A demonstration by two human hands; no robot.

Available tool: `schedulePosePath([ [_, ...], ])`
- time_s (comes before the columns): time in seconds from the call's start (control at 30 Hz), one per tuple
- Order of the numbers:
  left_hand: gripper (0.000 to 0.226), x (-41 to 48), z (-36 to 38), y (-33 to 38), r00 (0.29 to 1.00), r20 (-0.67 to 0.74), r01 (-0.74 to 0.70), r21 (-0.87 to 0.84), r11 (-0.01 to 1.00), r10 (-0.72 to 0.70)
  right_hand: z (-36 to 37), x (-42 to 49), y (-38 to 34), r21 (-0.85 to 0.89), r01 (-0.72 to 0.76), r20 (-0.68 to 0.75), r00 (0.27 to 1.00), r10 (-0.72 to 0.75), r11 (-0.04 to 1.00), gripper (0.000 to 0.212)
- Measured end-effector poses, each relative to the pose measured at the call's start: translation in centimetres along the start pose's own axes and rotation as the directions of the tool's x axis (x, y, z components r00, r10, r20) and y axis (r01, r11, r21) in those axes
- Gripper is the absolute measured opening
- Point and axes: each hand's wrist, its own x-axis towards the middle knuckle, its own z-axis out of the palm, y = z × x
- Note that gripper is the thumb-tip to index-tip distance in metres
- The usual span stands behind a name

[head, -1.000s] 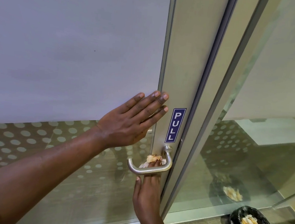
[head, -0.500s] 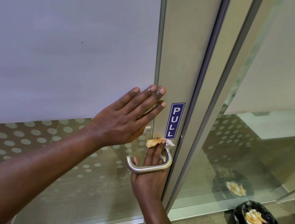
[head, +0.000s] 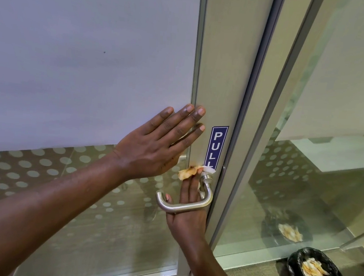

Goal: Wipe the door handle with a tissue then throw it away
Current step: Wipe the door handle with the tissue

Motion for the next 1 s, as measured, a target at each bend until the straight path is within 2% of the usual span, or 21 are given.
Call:
schedulePosePath([
  [0.1,0.073,0.0,0.0,0.1,1.0,0.003,0.001,0.004,1.0,-0.001,0.4,-2.5,1.5,-0.035,-0.019,0.102,0.995,0.023,0.999,0.076],
  [0.2,0.072,-0.1,0.1,0.0,1.0,0.008,-0.001,-0.001,1.0,0.001,0.2,-5.7,2.4,-0.073,-0.024,0.222,0.974,0.04,0.997,0.051],
  [0.23,0.072,-0.1,0.1,-0.1,1.0,0.009,-0.001,0.001,1.0,0.001,0.2,-5.8,2.4,-0.077,-0.037,0.238,0.97,0.054,0.996,0.049],
  [0.37,0.073,-0.1,0.2,0.0,1.0,0.005,0.001,-0.001,1.0,-0.001,-0.4,-3.2,1.5,-0.029,-0.011,0.131,0.991,0.015,1.0,0.078],
  [0.47,0.074,-0.1,0.1,0.1,1.0,0.01,0.003,-0.009,1.0,-0.003,-0.8,-1.9,1.0,0.027,0.006,0.098,0.995,-0.009,1.0,0.085],
  [0.53,0.074,-0.2,0.1,0.0,1.0,0.013,0.002,-0.014,1.0,-0.002,-0.8,-2.7,1.6,0.017,0.007,0.128,0.992,-0.009,1.0,0.082],
  [0.63,0.073,-0.2,0.0,0.0,1.0,0.017,0.001,-0.013,1.0,0.0,-0.9,-5.2,2.8,-0.042,-0.028,0.197,0.98,0.036,0.999,0.059],
  [0.7,0.073,-0.1,0.0,0.0,1.0,0.022,0.0,-0.015,1.0,0.001,-1.3,-6.1,3.3,-0.044,-0.075,0.205,0.975,0.083,0.996,0.043],
  [0.8,0.074,0.0,-0.1,0.0,1.0,0.023,0.001,-0.02,1.0,0.0,-1.6,-5.9,3.6,-0.03,-0.099,0.191,0.976,0.103,0.995,0.036],
  [0.83,0.074,0.0,-0.1,0.0,1.0,0.022,0.001,-0.026,1.0,-0.001,-1.7,-5.6,3.5,-0.016,-0.134,0.166,0.977,0.135,0.991,0.036],
  [0.9,0.074,0.0,-0.2,0.0,1.0,0.02,0.001,-0.027,1.0,0.0,-2.1,-4.9,3.5,0.011,-0.213,0.101,0.972,0.211,0.977,0.049],
  [1.0,0.073,-0.1,-0.1,0.0,1.0,0.024,-0.002,-0.024,1.0,0.003,-2.9,-4.4,3.8,0.102,-0.168,0.045,0.985,0.164,0.981,0.06],
])
